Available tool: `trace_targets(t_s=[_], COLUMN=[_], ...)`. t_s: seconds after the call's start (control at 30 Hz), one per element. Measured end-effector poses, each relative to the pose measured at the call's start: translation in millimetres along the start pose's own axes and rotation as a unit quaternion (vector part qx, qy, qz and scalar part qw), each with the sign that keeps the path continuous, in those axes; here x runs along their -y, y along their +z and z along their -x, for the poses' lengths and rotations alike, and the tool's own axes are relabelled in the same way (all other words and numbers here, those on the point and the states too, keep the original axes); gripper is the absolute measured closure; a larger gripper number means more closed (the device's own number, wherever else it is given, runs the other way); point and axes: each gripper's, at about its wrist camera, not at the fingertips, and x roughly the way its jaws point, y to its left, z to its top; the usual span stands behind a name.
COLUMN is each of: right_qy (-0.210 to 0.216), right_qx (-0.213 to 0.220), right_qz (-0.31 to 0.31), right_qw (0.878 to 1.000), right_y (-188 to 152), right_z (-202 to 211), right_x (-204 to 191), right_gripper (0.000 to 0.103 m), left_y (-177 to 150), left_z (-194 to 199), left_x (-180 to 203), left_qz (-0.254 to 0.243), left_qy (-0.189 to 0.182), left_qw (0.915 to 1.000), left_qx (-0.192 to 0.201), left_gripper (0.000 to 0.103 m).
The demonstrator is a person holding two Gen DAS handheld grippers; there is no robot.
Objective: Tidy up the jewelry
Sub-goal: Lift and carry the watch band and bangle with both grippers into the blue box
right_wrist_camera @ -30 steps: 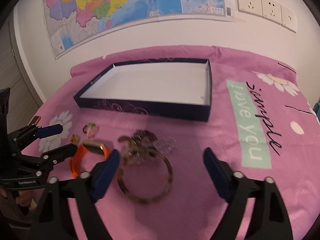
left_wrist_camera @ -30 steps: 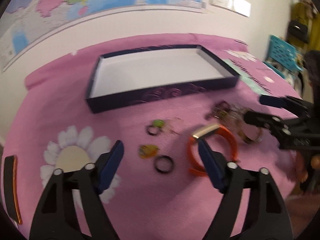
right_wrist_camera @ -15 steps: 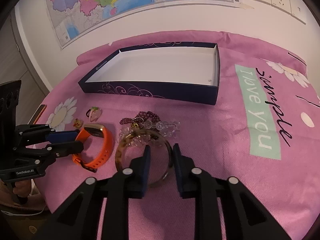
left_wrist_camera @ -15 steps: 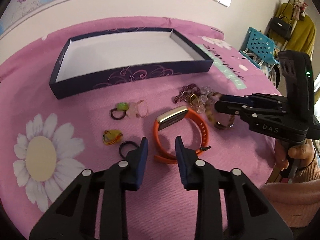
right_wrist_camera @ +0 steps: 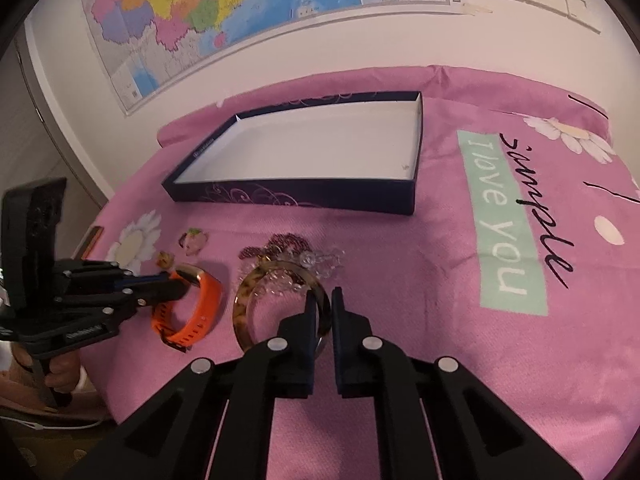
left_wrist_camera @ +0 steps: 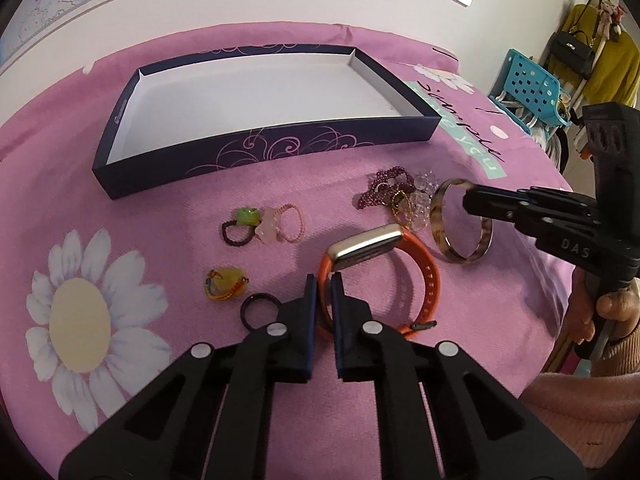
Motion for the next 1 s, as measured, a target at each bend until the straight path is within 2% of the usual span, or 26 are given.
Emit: trace_targets(t_s=[0.27, 0.43, 0.57, 0.73, 0.83, 1.0], right_qy=[0.01, 0.019, 0.02, 0.011, 0.014, -0.005], right_qx=[0.016, 0.027, 0.035, 0.045, 0.045, 0.035], right_qz=[0.012, 0.024, 0.03, 0.033, 0.025, 0.013], right_qw=[1.0, 0.999, 0.999, 0.998, 0.999, 0.999], right_y=[17, 34, 54, 85, 108, 145], right_z=[7, 7, 3, -9, -21, -55], right_x=[-5, -10, -11, -6, 2, 14], right_gripper=[0.097, 0.097, 0.097, 0.097, 0.097, 0.097], left_y=[3, 11, 27, 61, 85, 125], left_z=[7, 18, 29, 35, 29, 7], left_x=[-9, -14, -24, -45, -61, -90], left_qz=[0.021, 0.024, 0.024, 0.035, 0.045, 0.065], left_qy=[-0.04, -0.055, -0.047, -0.03, -0.016, 0.013], left_qw=[0.999, 0.998, 0.998, 0.9972, 0.9968, 0.9961], left_qx=[0.002, 0.017, 0.036, 0.06, 0.064, 0.058], left_gripper=[0.097, 0.097, 0.097, 0.097, 0.097, 0.097])
